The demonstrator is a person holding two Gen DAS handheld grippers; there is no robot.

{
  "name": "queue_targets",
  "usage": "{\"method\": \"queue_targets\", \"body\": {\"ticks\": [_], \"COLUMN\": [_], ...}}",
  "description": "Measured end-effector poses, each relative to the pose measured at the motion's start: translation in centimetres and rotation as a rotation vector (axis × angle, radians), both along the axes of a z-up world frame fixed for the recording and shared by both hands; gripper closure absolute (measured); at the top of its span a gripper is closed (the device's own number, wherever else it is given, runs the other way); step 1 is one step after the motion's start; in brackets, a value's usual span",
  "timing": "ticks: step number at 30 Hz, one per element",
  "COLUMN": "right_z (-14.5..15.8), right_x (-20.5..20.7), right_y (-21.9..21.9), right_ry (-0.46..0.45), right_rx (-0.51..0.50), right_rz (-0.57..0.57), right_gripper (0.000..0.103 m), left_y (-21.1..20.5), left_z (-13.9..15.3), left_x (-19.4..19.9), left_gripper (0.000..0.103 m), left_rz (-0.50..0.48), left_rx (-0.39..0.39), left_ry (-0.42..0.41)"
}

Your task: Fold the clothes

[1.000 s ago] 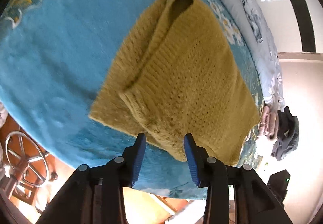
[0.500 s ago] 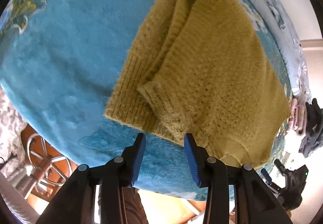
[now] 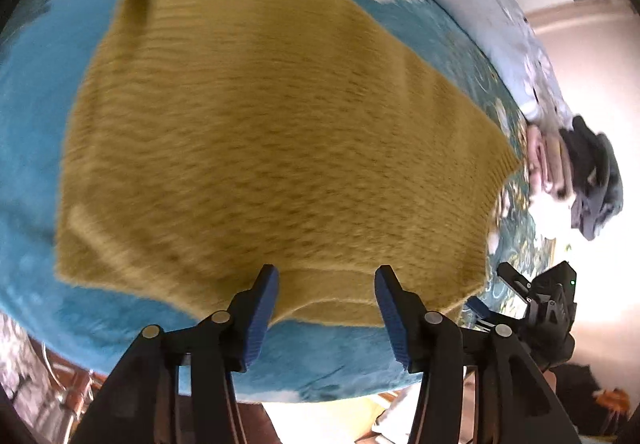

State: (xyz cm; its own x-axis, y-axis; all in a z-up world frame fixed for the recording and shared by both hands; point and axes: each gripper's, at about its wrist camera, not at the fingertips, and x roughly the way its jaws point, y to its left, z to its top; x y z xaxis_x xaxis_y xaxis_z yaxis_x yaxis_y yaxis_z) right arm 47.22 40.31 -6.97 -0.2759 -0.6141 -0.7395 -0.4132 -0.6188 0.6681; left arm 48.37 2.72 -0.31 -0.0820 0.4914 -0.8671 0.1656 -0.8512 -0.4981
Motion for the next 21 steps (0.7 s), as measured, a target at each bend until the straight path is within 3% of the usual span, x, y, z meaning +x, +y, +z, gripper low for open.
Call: {"method": "queue_targets", "body": {"ticks": [4, 9, 11, 14, 21], "right_z": [-0.5, -2.0, -2.6, -3.0, 1.1], "right_x": [0.5, 0.9, 1.1, 0.9, -0.8], "right_y": [0.4, 0.9, 1.4, 1.5, -1.0], "right_ry": [0.013, 0.020, 0.012, -0.012, 0.041], "right_rx": [-0.099, -0.172, -0.195, -0.178, -0.124], "right_rz": [-0.044, -0.076, -0.097, -0.091, -0.032], "right_gripper": [0.007, 0.034, 0.055, 0.070, 0.077], "left_y": [2.8, 6.3, 6.6, 7.5, 8.1], "left_z": [-0.5, -1.9, -2.2, -2.7, -3.8], "left_x": [-1.7, -2.6, -2.1, -1.8, -1.5], "left_gripper": [0.049, 0.049, 0.049, 0.049, 0.049], "left_rz": [-0.073, -0.158, -0.178, -0.200, -0.218], "left_rx": [0.028, 0.013, 0.002, -0.031, -0.019], "left_ry": [0.012, -0.016, -0.027, -0.035, -0.081]}}
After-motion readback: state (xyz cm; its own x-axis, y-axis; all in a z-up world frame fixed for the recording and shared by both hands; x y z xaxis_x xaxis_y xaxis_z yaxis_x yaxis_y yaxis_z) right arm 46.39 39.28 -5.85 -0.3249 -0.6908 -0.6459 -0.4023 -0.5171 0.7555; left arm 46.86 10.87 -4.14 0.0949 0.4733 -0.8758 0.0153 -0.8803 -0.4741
